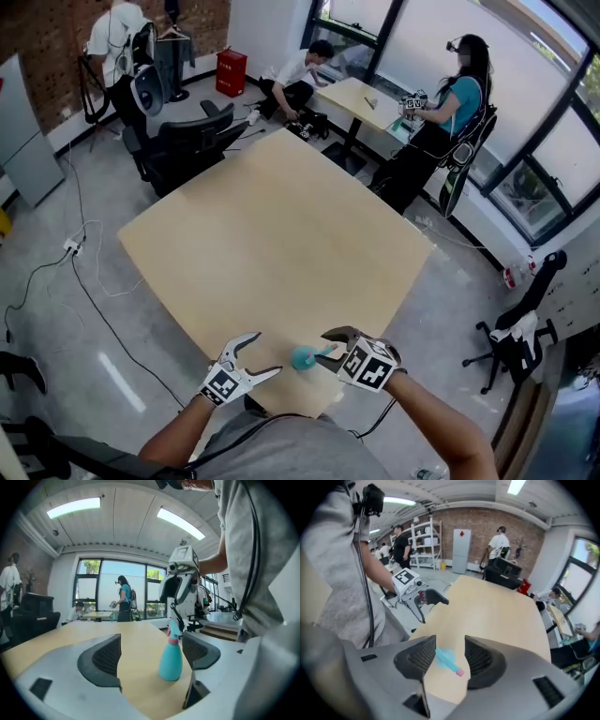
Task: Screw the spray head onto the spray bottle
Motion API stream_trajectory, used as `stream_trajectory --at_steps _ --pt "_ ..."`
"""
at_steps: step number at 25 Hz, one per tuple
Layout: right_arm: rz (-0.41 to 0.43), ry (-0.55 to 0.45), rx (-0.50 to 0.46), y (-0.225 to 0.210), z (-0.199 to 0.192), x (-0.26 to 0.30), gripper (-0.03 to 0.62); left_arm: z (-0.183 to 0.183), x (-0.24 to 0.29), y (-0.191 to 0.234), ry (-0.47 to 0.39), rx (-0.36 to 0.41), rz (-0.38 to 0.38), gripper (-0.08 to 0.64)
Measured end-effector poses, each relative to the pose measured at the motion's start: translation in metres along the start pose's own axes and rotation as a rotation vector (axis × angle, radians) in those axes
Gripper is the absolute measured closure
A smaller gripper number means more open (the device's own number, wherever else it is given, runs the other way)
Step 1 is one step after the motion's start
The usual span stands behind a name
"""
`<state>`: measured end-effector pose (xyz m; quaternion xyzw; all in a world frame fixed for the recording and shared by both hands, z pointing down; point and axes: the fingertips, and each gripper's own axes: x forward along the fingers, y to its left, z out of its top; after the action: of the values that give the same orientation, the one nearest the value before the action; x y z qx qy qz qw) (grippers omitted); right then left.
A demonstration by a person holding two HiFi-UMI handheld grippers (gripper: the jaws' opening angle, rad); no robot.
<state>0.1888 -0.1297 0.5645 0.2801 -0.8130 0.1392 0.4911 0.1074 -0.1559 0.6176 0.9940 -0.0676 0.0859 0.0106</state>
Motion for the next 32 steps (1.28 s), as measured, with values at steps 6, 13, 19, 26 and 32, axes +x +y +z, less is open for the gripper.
stream_trajectory --at_steps 6,13,19,26,32 --pt "-0.262 -0.511 0.332 -0.028 0.044 -0.110 0.419 0.114 -0.030 0.017 -0.220 0.074 0.069 0.171" --pt "-0.478 -0.867 0.357 0.026 0.045 -0.213 0.562 0.228 -0.056 -0.029 -0.372 0.148 0.096 0.383" --pt "-0.515 -1.030 0.265 0.105 0.028 -0.280 0.586 0.274 -0.071 -0.111 -0.355 0.155 0.142 0.555" --pt "-0.533 -1.076 0.230 0.193 -0.025 -0.334 0.586 0.279 -0.080 -0.212 -0.317 0.098 0.155 0.555" --pt "-0.506 -1.089 0.230 0.243 -0.049 -0.344 0.586 0.279 -0.108 -0.267 -0.292 0.124 0.192 0.555"
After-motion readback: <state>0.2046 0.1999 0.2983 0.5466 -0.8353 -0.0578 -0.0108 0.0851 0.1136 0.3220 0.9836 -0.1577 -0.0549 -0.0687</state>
